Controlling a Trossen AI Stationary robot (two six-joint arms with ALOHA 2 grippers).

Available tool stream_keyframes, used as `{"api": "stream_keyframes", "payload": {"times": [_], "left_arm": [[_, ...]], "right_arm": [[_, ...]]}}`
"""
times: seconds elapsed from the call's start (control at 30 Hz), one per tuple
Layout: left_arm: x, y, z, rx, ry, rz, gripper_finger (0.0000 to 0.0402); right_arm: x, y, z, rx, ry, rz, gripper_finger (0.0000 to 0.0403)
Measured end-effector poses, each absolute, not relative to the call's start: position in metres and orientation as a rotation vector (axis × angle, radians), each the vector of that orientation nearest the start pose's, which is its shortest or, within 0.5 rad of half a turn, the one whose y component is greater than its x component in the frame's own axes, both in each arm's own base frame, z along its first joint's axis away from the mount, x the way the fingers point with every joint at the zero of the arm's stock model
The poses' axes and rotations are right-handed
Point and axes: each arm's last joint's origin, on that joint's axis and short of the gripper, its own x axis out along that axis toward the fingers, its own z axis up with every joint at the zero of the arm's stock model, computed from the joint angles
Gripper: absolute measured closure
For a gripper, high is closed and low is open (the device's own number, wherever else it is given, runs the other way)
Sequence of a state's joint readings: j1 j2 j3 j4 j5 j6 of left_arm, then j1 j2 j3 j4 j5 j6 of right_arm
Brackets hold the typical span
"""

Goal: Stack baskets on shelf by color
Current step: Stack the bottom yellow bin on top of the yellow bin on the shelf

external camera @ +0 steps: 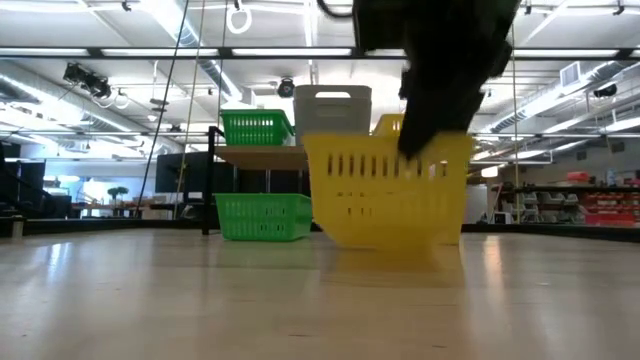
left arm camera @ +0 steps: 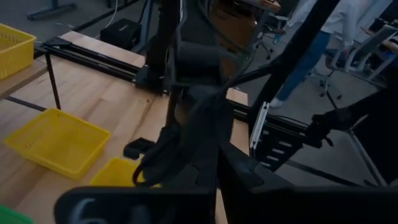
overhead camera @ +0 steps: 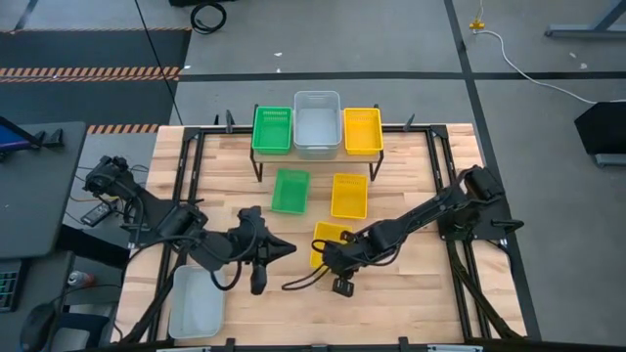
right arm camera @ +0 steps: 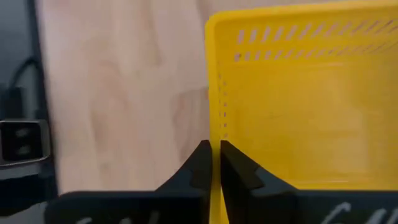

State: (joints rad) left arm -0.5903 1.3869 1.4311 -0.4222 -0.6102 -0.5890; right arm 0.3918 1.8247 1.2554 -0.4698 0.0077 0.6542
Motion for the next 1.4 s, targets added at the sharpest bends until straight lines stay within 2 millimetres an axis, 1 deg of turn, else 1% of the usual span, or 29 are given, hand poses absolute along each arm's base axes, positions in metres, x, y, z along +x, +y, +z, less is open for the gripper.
{"api": "stream_keyframes", "payload": {"times": [0.07,0.13,0.27,0.37,0.47,0.53,0.63,0.7,0.77,0.87,1.17,1.27,1.4], "left_arm": [[0.257,-0.153,0.400,-0.372,0.294,0.109,0.0389],[0.257,-0.153,0.400,-0.373,0.294,0.109,0.0391],[0.257,-0.153,0.400,-0.374,0.294,0.110,0.0390],[0.257,-0.153,0.400,-0.375,0.294,0.110,0.0387],[0.257,-0.153,0.400,-0.379,0.294,0.111,0.0388],[0.257,-0.153,0.400,-0.380,0.294,0.111,0.0391],[0.257,-0.153,0.400,-0.378,0.294,0.110,0.0393],[0.257,-0.153,0.400,-0.375,0.294,0.110,0.0392],[0.257,-0.152,0.400,-0.372,0.293,0.112,0.0388],[0.257,-0.152,0.400,-0.353,0.287,0.125,0.0385],[0.257,-0.152,0.400,-0.315,0.288,0.122,0.0392],[0.258,-0.152,0.400,-0.307,0.290,0.122,0.0388],[0.257,-0.152,0.400,-0.303,0.292,0.121,0.0385]], "right_arm": [[0.342,0.146,0.207,0.331,1.094,0.016,0.0376],[0.339,0.148,0.227,0.273,1.089,0.028,0.0386],[0.331,0.148,0.272,0.144,1.080,0.031,0.0387],[0.321,0.144,0.314,0.047,1.032,-0.009,0.0387],[0.309,0.136,0.357,-0.042,0.955,-0.057,0.0387],[0.301,0.128,0.381,-0.097,0.901,-0.094,0.0387],[0.287,0.114,0.412,-0.173,0.820,-0.169,0.0387],[0.279,0.102,0.427,-0.211,0.784,-0.232,0.0387],[0.273,0.088,0.436,-0.231,0.760,-0.301,0.0387],[0.265,0.066,0.443,-0.239,0.762,-0.386,0.0387],[0.251,0.004,0.441,-0.304,0.950,-0.558,0.0386],[0.249,-0.013,0.439,-0.353,1.020,-0.564,0.0386],[0.250,-0.031,0.436,-0.427,1.113,-0.459,0.0386]]}}
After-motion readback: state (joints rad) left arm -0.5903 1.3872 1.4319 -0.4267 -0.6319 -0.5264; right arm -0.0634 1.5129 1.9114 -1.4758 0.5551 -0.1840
